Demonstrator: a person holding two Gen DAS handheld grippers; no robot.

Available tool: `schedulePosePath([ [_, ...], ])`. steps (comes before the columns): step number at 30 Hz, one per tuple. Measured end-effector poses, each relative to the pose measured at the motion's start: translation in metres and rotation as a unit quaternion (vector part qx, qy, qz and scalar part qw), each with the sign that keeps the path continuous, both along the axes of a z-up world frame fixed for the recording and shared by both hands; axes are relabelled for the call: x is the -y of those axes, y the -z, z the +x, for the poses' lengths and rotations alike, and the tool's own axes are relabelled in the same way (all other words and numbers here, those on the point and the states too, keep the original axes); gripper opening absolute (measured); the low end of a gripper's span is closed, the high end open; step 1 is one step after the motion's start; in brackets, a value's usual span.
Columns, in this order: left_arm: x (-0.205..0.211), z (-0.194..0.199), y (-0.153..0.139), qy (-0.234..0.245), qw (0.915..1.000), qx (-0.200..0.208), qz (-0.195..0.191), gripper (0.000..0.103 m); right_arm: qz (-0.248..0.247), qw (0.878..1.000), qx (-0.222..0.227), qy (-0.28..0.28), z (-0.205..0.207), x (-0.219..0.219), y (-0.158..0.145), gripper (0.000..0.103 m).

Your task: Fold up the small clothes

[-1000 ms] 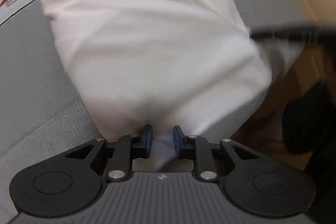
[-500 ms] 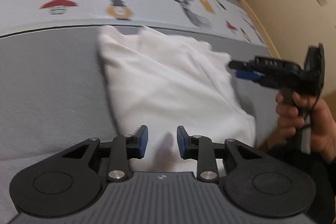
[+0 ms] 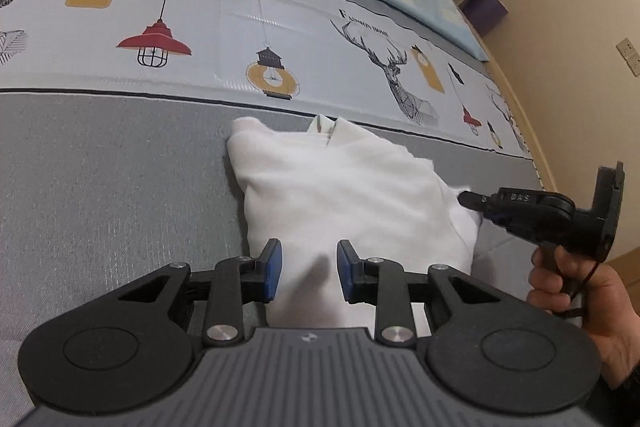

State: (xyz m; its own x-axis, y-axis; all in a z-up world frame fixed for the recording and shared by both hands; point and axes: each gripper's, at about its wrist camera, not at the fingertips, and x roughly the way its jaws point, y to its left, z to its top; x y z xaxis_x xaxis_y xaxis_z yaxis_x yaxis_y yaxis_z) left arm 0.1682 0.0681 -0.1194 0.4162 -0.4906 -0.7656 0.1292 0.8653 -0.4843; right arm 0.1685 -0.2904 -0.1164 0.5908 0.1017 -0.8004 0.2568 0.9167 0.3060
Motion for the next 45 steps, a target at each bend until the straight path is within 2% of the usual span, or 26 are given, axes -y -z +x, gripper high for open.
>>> schedulePosePath([
  [1, 0.001, 0.001, -0.001, -0.001, 1.0, 0.003, -0.001, 0.032, 0.011, 1.0, -0.014, 0.013, 0.0, 0.006, 0.004, 0.015],
  [3, 0.002, 0.002, -0.003, 0.001, 0.9999, 0.008, -0.01, 0.032, -0.01, 1.0, 0.027, 0.014, -0.006, 0.008, -0.01, 0.02],
  [4, 0.004, 0.003, -0.004, 0.003, 0.9999, 0.011, -0.013, 0.032, -0.027, 0.999, 0.044, 0.002, -0.009, 0.006, -0.017, 0.034],
  [6, 0.007, 0.003, -0.003, 0.008, 0.9998, 0.014, -0.013, 0.032, -0.025, 0.998, 0.053, -0.024, -0.016, 0.007, -0.022, 0.054],
  [8, 0.01, 0.006, 0.003, 0.014, 0.9998, 0.006, -0.008, 0.035, 0.0, 0.998, 0.027, -0.06, -0.019, 0.009, -0.018, 0.054],
  [9, 0.013, 0.008, 0.01, 0.017, 0.9998, -0.004, 0.012, 0.035, 0.011, 0.997, 0.012, -0.074, -0.021, 0.011, -0.016, 0.054],
  [10, 0.015, 0.011, 0.019, 0.014, 0.9981, -0.018, 0.057, 0.039, 0.022, 0.996, -0.006, -0.089, -0.026, 0.014, -0.013, 0.054],
  [11, 0.016, 0.012, 0.027, 0.01, 0.9955, -0.033, 0.088, 0.055, 0.029, 0.995, -0.018, -0.099, -0.028, 0.015, -0.011, 0.054],
  [12, 0.013, 0.013, 0.033, -0.004, 0.9932, -0.048, 0.106, 0.057, 0.036, 0.993, -0.029, -0.109, -0.033, 0.017, -0.01, 0.054],
  [14, 0.01, 0.014, 0.031, -0.023, 0.9948, -0.049, 0.087, 0.055, 0.046, 0.99, -0.05, -0.12, -0.046, 0.024, -0.008, 0.054],
  [17, 0.012, 0.006, 0.018, -0.034, 0.9945, -0.012, 0.098, 0.052, 0.056, 0.986, -0.076, -0.139, -0.059, 0.029, -0.006, 0.054],
  [21, 0.007, -0.005, 0.008, -0.052, 0.9957, -0.002, 0.077, 0.052, 0.071, 0.973, -0.097, -0.196, -0.077, 0.025, -0.006, 0.053],
  [23, 0.007, -0.01, 0.005, -0.054, 0.9957, 0.006, 0.075, 0.052, 0.069, 0.966, -0.1, -0.227, -0.086, 0.018, -0.008, 0.046],
  [24, 0.007, -0.014, 0.002, -0.052, 0.9958, 0.011, 0.074, 0.052, 0.064, 0.964, -0.098, -0.239, -0.088, 0.015, -0.009, 0.022],
  [25, 0.007, -0.017, -0.003, -0.05, 0.9959, 0.015, 0.073, 0.052, 0.062, 0.96, -0.096, -0.254, -0.092, 0.011, -0.01, 0.003],
  [27, 0.007, -0.025, -0.007, -0.041, 0.9964, 0.025, 0.07, 0.052, 0.054, 0.957, -0.072, -0.277, -0.1, 0.01, -0.018, 0.003],
  [30, 0.013, -0.037, -0.014, 0.004, 0.9979, 0.039, 0.052, 0.052, 0.095, 0.959, -0.005, -0.268, -0.109, 0.029, -0.046, 0.002],
  [32, 0.023, -0.046, -0.016, 0.051, 0.9966, 0.046, 0.046, 0.052, 0.097, 0.961, -0.001, -0.26, -0.111, 0.038, -0.051, 0.002],
  [35, 0.043, -0.06, -0.009, 0.142, 0.9882, 0.033, 0.047, 0.052, 0.055, 0.957, -0.073, -0.274, -0.114, 0.034, -0.03, 0.002],
  [36, 0.049, -0.064, -0.003, 0.162, 0.9845, 0.024, 0.062, 0.052, 0.029, 0.954, -0.097, -0.283, -0.114, 0.029, -0.022, 0.002],
  [37, 0.056, -0.067, 0.007, 0.182, 0.9789, 0.008, 0.093, 0.052, 0.007, 0.95, -0.117, -0.289, -0.115, 0.024, -0.015, 0.001],
  [39, 0.063, -0.069, 0.021, 0.195, 0.9693, -0.012, 0.15, 0.052, -0.017, 0.948, -0.135, -0.289, -0.114, 0.018, -0.008, 0.006],
  [41, 0.059, -0.065, 0.027, 0.186, 0.971, -0.033, 0.146, 0.052, -0.005, 0.959, -0.099, -0.267, -0.11, 0.023, -0.018, 0.008],
  [43, 0.053, -0.061, 0.023, 0.17, 0.9766, -0.032, 0.129, 0.052, 0.035, 0.976, -0.035, -0.21, -0.102, 0.038, -0.036, 0.029],
  [45, 0.048, -0.057, 0.017, 0.152, 0.9811, -0.024, 0.117, 0.052, 0.07, 0.987, 0.006, -0.148, -0.095, 0.052, -0.044, 0.04],
])
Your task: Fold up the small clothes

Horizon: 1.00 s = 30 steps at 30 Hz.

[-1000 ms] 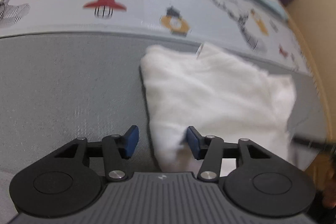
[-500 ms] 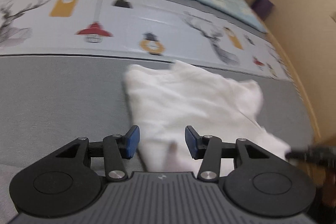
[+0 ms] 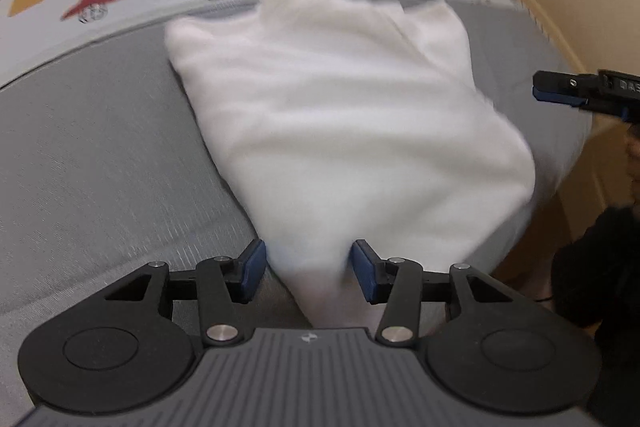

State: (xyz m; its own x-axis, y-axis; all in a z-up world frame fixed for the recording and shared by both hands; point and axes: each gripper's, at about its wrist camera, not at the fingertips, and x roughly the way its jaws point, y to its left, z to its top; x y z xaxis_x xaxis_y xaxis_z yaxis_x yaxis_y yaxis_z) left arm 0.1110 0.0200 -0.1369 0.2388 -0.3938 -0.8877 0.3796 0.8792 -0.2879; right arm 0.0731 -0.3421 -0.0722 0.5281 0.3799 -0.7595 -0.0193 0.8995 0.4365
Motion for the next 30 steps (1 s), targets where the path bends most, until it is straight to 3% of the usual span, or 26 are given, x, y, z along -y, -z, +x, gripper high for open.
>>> schedulePosePath([
  [4, -0.01, 0.007, -0.008, -0.035, 0.9991, 0.015, -0.015, 0.052, 0.032, 0.996, 0.014, 0.082, 0.013, 0.009, 0.008, 0.041],
  [7, -0.018, 0.012, -0.012, -0.058, 0.9978, 0.02, -0.023, 0.052, 0.035, 0.995, -0.005, 0.094, 0.032, -0.005, 0.019, 0.042],
  [12, -0.029, 0.023, -0.015, -0.084, 0.9954, 0.024, -0.041, 0.052, 0.044, 0.995, 0.0, 0.085, 0.061, -0.027, 0.029, 0.045],
  [13, -0.03, 0.024, -0.016, -0.087, 0.9949, 0.025, -0.044, 0.052, 0.049, 0.996, 0.0, 0.074, 0.065, -0.033, 0.03, 0.038],
  [15, -0.033, 0.026, -0.018, -0.095, 0.9939, 0.027, -0.05, 0.052, 0.045, 0.998, 0.006, 0.046, 0.071, -0.039, 0.028, 0.002],
  [18, -0.035, 0.03, -0.02, -0.102, 0.9924, 0.029, -0.064, 0.052, -0.002, 0.997, 0.033, 0.074, 0.075, -0.042, 0.024, 0.002],
  [20, -0.035, 0.03, -0.022, -0.1, 0.9918, 0.033, -0.073, 0.052, -0.022, 0.993, -0.004, 0.113, 0.079, -0.033, 0.036, 0.002],
  [22, -0.033, 0.03, -0.024, -0.094, 0.9916, 0.038, -0.081, 0.052, -0.044, 0.992, -0.032, 0.113, 0.082, -0.033, 0.042, 0.006],
  [26, -0.025, 0.029, -0.028, -0.08, 0.9916, 0.043, -0.093, 0.052, -0.147, 0.984, 0.044, 0.095, 0.067, -0.047, 0.018, 0.018],
  [28, -0.02, 0.029, -0.027, -0.071, 0.9923, 0.04, -0.093, 0.052, -0.108, 0.987, 0.096, 0.075, 0.054, -0.044, 0.0, 0.018],
  [30, -0.014, 0.029, -0.024, -0.062, 0.994, 0.034, -0.084, 0.052, -0.039, 0.993, 0.109, 0.016, 0.047, -0.044, -0.004, 0.02],
])
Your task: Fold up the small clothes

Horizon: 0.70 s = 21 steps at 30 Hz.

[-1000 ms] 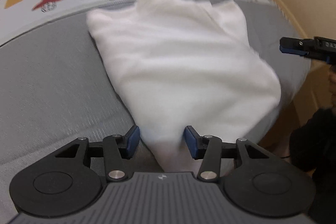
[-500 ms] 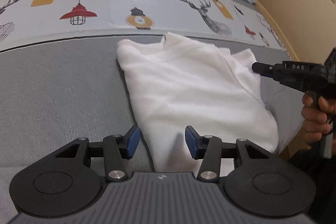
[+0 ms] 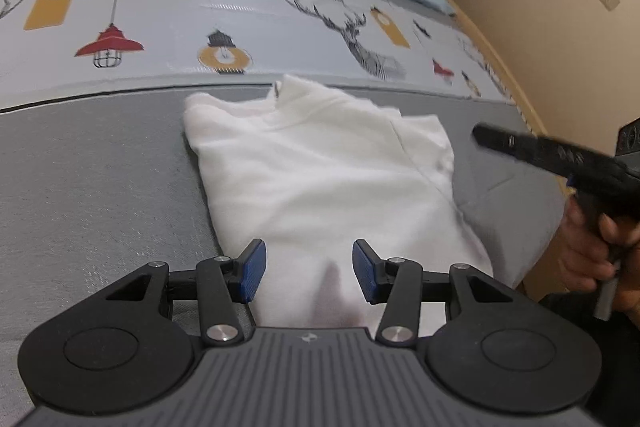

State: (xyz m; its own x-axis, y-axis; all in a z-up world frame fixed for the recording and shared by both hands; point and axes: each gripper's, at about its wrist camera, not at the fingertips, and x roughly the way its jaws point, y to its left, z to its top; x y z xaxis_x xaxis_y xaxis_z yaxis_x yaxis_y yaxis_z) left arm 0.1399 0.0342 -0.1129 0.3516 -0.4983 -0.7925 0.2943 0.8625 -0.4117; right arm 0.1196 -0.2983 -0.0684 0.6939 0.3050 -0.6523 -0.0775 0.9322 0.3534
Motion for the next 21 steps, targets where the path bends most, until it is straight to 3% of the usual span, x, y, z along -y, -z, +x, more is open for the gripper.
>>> schedulePosePath([
  [2, 0.006, 0.002, 0.011, 0.004, 0.9992, -0.027, 0.03, 0.052, 0.03, 0.997, -0.05, -0.055, 0.001, -0.004, 0.012, 0.024],
  [4, 0.01, 0.004, 0.026, -0.002, 0.996, -0.062, 0.064, 0.053, -0.021, 0.984, -0.16, -0.073, 0.006, -0.011, 0.046, 0.032],
  [5, 0.01, 0.005, 0.027, -0.008, 0.9957, -0.067, 0.064, 0.053, -0.055, 0.975, -0.203, -0.069, 0.006, -0.012, 0.063, 0.043],
  [6, 0.008, 0.007, 0.024, -0.014, 0.9963, -0.06, 0.059, 0.053, -0.071, 0.97, -0.224, -0.055, 0.006, -0.008, 0.07, 0.062],
  [9, -0.002, 0.012, 0.015, -0.058, 0.9969, -0.041, 0.034, 0.058, -0.042, 0.982, -0.182, -0.026, 0.007, 0.002, 0.054, 0.06],
  [12, -0.015, 0.019, 0.018, -0.104, 0.9929, -0.056, 0.006, 0.059, -0.01, 0.99, -0.141, 0.002, 0.008, 0.009, 0.043, 0.059],
  [15, -0.023, 0.027, 0.026, -0.139, 0.9867, -0.082, -0.018, 0.059, 0.016, 0.987, -0.158, 0.007, 0.017, 0.009, 0.052, 0.06],
  [21, -0.023, 0.048, 0.045, -0.17, 0.9772, -0.123, -0.036, 0.059, 0.013, 0.978, -0.207, 0.007, 0.023, -0.004, 0.07, 0.064],
])
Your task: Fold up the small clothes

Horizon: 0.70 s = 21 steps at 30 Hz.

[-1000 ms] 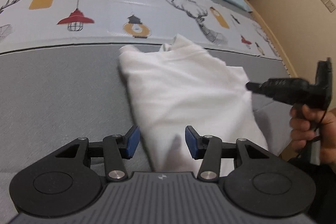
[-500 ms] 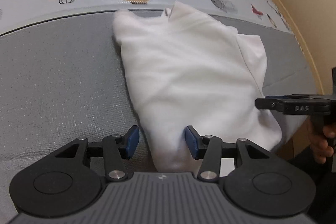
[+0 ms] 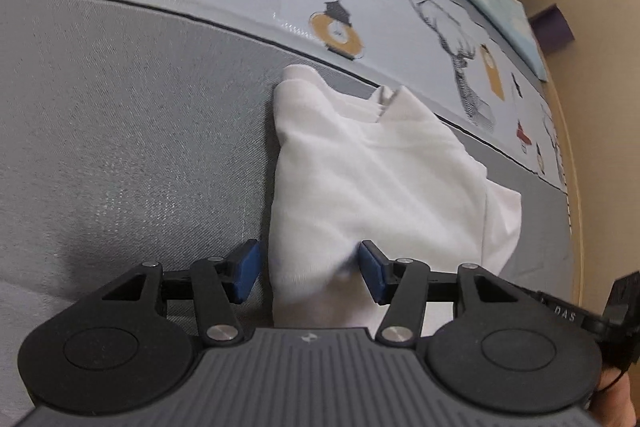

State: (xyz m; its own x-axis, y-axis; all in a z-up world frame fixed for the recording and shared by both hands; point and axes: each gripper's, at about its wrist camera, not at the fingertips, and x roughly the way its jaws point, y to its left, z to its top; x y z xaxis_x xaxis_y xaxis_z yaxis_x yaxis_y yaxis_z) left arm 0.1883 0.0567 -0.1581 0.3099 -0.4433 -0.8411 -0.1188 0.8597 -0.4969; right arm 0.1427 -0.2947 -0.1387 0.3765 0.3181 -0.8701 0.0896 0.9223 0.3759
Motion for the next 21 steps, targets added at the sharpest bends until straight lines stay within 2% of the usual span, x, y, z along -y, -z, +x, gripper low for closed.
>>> schedulePosePath([
  [10, 0.013, 0.014, 0.01, -0.002, 0.9999, -0.014, 0.002, 0.064, 0.007, 1.0, -0.013, 0.01, 0.005, -0.005, 0.01, 0.064],
  [12, 0.014, 0.015, 0.012, -0.002, 0.9999, -0.015, 0.002, 0.065, 0.014, 1.0, -0.013, 0.01, 0.007, -0.005, 0.012, 0.061],
  [15, 0.016, 0.017, 0.013, 0.001, 0.9999, -0.016, 0.004, 0.065, 0.022, 1.0, -0.01, 0.007, 0.008, -0.007, 0.012, 0.048],
  [17, 0.016, 0.019, 0.012, 0.004, 0.9999, -0.014, 0.005, 0.065, 0.019, 1.0, -0.004, 0.003, 0.008, -0.01, 0.011, 0.043],
  [19, 0.017, 0.018, 0.01, 0.01, 0.9998, -0.006, 0.013, 0.058, 0.016, 1.0, 0.0, -0.001, 0.009, -0.013, 0.01, 0.038],
  [21, 0.018, 0.017, 0.007, 0.02, 0.9996, 0.006, 0.018, 0.041, 0.013, 1.0, 0.004, -0.001, 0.01, -0.016, 0.01, 0.035],
])
